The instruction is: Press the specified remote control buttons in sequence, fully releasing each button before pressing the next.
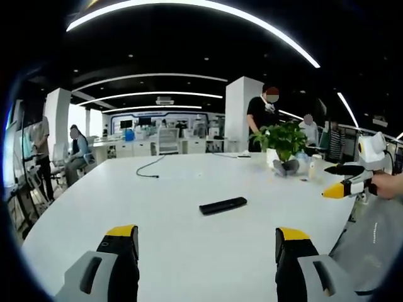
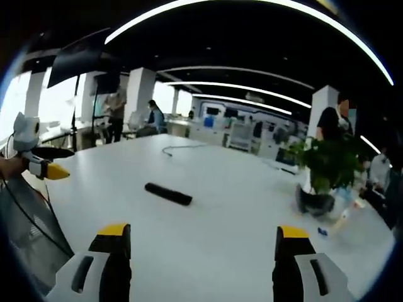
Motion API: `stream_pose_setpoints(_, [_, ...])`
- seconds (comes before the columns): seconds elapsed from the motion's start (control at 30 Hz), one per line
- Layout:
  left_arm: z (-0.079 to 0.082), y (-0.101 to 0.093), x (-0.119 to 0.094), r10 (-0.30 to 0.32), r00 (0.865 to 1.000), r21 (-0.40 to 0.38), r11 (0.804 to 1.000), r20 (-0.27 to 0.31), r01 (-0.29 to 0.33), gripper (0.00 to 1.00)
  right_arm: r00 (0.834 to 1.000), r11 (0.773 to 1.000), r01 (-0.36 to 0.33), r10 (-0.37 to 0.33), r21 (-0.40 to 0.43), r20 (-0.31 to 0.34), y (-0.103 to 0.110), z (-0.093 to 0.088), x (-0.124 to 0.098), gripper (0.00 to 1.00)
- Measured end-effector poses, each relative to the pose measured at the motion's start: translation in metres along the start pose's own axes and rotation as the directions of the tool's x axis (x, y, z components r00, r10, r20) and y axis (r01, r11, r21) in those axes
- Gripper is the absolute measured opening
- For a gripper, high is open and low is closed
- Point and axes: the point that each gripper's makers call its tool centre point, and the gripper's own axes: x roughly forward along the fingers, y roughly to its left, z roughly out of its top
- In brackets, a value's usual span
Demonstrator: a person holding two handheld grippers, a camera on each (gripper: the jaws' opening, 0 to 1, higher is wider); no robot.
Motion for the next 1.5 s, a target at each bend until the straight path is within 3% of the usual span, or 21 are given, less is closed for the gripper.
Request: stream_pose_setpoints(1.5, [-0.0018, 0.0016, 0.0018, 0.005, 1.0, 0.003, 1.0, -0.011, -0.005, 0.92, 1.0, 0.998, -0.011, 0.013, 0.069, -0.019, -0.0021, -0.0062, 0.0004, 0.92])
